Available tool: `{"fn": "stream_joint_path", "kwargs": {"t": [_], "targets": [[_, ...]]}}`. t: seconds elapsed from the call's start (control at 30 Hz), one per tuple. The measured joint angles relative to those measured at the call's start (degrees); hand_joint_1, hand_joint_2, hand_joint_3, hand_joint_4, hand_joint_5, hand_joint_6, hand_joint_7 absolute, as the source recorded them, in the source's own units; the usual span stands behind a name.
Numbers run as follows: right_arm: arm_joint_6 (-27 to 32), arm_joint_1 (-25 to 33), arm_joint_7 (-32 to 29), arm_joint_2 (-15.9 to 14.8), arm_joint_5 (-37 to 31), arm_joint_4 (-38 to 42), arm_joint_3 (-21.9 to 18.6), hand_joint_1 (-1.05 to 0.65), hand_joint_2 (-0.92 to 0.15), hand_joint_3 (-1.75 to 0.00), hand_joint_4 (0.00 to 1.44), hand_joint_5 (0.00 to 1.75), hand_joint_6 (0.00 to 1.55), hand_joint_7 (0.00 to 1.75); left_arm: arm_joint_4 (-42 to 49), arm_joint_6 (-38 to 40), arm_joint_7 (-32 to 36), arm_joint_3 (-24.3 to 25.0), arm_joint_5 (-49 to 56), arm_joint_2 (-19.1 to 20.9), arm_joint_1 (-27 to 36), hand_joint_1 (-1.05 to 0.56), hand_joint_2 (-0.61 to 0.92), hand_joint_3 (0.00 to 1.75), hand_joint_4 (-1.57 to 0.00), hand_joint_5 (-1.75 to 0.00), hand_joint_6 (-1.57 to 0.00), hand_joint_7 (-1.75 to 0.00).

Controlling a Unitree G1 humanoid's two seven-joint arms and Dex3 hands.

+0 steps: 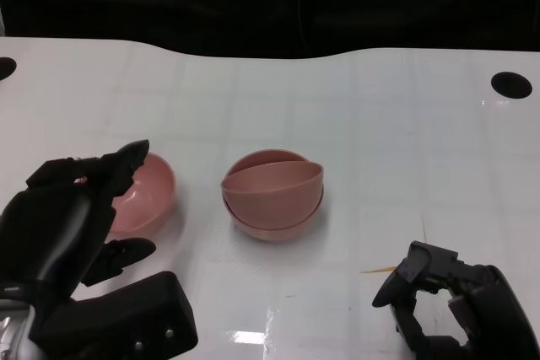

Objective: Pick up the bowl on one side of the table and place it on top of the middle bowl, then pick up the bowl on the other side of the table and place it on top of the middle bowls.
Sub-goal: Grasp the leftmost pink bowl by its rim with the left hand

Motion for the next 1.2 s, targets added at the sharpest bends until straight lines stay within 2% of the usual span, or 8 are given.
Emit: {"fn": "stream_joint_path", "kwargs": {"t": [0.53, 0.7, 0.73, 0.8, 0.87, 1.03, 1.1, 1.2], "targets": [[0.7, 0.0, 1.0, 0.7, -0.1, -0.4, -1.2, -0.16, -0.43, -1.32, 0.87, 1.70, 0.82, 1.35, 23.6, 6.3, 1.4, -12.1, 6.2, 2.2, -13.1, -0.53, 0.92, 0.03, -0.49, -0.19, -0.42, -0.01], [0.6, 0.1, 1.2, 1.0, -0.1, -0.4, -1.4, -0.16, -0.43, -1.32, 0.87, 1.71, 0.82, 1.34, 32.4, 6.2, 4.0, -15.5, 6.2, 2.3, -17.3, -0.46, 0.92, 0.03, -0.71, -0.16, -0.62, -0.04], [0.6, 0.1, 1.1, 1.0, -0.2, -0.4, -1.5, -0.16, -0.44, -1.32, 0.87, 1.71, 0.82, 1.34, 35.1, 5.0, 5.9, -15.9, 6.0, 2.4, -18.4, -0.40, 0.92, 0.06, -0.84, -0.22, -0.74, -0.08], [0.5, 0.0, 1.1, 1.0, -0.5, -0.3, -1.6, -0.16, -0.44, -1.32, 0.87, 1.71, 0.82, 1.34, 41.0, 1.5, 12.0, -16.6, 5.0, 2.6, -20.5, -0.31, 0.92, 0.02, -0.86, -1.07, -1.06, -0.09], [0.4, 0.1, 1.1, 1.1, -0.9, -0.3, -1.7, -0.16, -0.44, -1.32, 0.87, 1.71, 0.82, 1.34, 46.0, -1.4, 17.2, -17.0, 3.9, 2.7, -22.0, -0.30, 0.92, 0.12, -0.86, -1.60, -1.18, -0.09], [0.1, 0.0, 1.1, 1.3, -1.1, -0.3, -1.8, -0.17, -0.44, -1.30, 0.88, 1.71, 0.83, 1.33, 52.0, -4.3, 22.8, -18.2, 2.4, 2.9, -24.7, -0.32, 0.92, 0.13, -0.85, -1.74, -1.21, -0.10], [0.1, 0.0, 1.1, 1.4, -1.1, -0.3, -1.8, -0.17, -0.44, -1.30, 0.88, 1.71, 0.83, 1.32, 52.1, -4.5, 24.2, -18.9, 2.2, 3.2, -25.0, -0.32, 0.92, 0.16, -0.84, -1.75, -0.95, -0.78], [0.1, 0.1, 1.3, 1.4, -1.0, -0.3, -1.8, -0.17, -0.45, -1.30, 0.88, 1.71, 0.83, 1.32, 52.0, -4.6, 25.0, -19.4, 1.8, 3.2, -25.1, -0.31, 0.92, 0.17, -0.84, -1.75, -0.75, -1.22]]}}
